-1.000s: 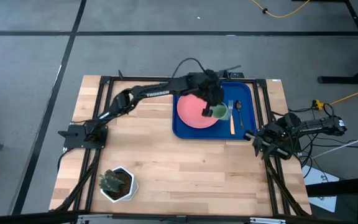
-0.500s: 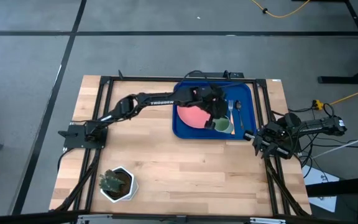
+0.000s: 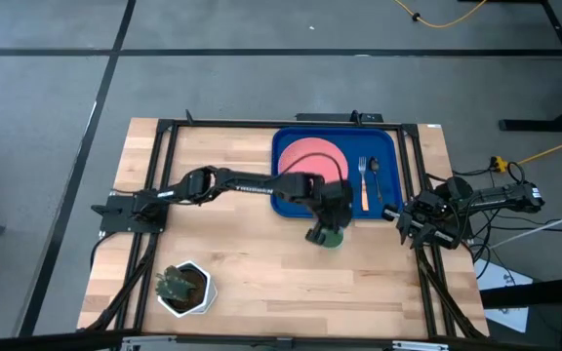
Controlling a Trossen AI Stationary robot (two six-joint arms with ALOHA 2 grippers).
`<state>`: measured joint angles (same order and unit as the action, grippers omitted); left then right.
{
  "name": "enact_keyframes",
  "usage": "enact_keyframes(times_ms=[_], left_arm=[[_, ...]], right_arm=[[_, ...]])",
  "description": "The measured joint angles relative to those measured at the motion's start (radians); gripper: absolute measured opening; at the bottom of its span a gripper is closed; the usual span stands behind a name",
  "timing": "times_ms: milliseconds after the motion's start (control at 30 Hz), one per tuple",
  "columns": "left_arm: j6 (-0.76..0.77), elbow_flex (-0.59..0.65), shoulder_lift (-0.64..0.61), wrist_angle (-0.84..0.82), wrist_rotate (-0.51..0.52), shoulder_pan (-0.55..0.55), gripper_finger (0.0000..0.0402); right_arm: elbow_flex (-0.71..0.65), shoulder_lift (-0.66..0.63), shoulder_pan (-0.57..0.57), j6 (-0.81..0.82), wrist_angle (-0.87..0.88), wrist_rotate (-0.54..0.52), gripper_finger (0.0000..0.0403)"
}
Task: Pick and place plate/cup/fork/spoon on tray
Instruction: Put the green cup on the dark blue tray to the top right of the pink plate
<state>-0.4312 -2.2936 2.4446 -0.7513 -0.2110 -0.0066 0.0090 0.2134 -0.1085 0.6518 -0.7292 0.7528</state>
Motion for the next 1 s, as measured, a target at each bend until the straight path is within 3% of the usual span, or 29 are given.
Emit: enact_keyframes(times_ms=[300, 533, 1000], left_arm=[[-0.009, -0.001, -0.024, -0.021, 0.116, -0.032, 0.0035], [0.04, 0.0, -0.043, -0.058, 0.44, -0.044, 0.0039], [0.079, -0.012, -0.057, -0.043, 0.481, -0.081, 0.0041]], right_arm=[[0.0, 0.0, 0.0, -0.001, 0.0, 0.0, 0.0095], [0.0, 0.0, 0.0, 0.026, 0.0, 0.0, 0.0095], [0.0, 0.0, 0.0, 0.024, -0.002, 0.0, 0.0095]])
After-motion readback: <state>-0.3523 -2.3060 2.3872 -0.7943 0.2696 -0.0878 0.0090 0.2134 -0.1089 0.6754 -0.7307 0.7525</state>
